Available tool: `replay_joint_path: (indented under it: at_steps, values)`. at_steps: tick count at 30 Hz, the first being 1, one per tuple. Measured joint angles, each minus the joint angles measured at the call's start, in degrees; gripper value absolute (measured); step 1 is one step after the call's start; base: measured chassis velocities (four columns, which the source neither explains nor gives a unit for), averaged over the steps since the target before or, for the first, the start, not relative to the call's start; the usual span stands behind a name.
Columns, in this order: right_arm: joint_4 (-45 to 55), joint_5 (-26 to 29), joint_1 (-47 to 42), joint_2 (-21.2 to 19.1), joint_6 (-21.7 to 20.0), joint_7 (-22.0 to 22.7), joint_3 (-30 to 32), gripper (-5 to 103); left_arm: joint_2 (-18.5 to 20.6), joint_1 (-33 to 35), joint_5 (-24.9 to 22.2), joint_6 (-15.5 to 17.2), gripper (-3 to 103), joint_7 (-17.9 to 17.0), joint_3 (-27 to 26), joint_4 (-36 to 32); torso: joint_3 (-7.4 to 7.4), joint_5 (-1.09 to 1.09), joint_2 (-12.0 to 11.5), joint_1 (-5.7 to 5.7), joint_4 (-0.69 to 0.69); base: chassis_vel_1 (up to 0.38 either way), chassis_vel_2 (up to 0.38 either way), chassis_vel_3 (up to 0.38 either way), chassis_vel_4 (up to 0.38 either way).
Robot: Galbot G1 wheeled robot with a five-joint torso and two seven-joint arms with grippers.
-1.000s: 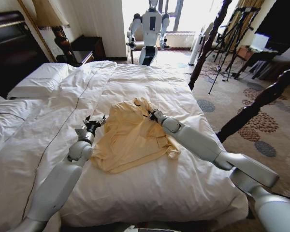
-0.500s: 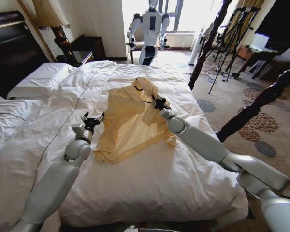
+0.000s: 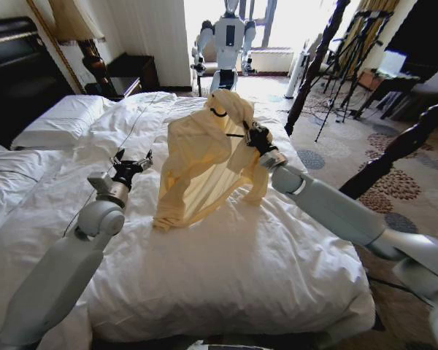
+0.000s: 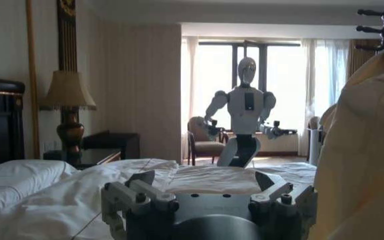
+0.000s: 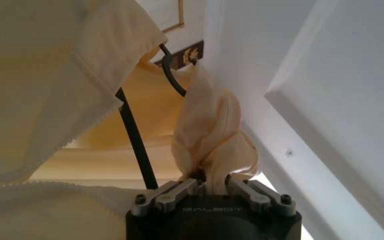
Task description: Pick up the clothes from the bed and hang them on the clothes hanger.
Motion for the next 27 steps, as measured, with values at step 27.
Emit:
replay_joint_path:
  at_steps: [27]
  values:
    - [5.21,-5.52,-2.87,-5.61,4.62,-0.45,0.66,3,13.31,-15.91,-36.39,7.18,100,19.21,6.87,-5.76,0.00,0.00,0.00,0.00,-0.01,0.000,0.000,0.000,0.000]
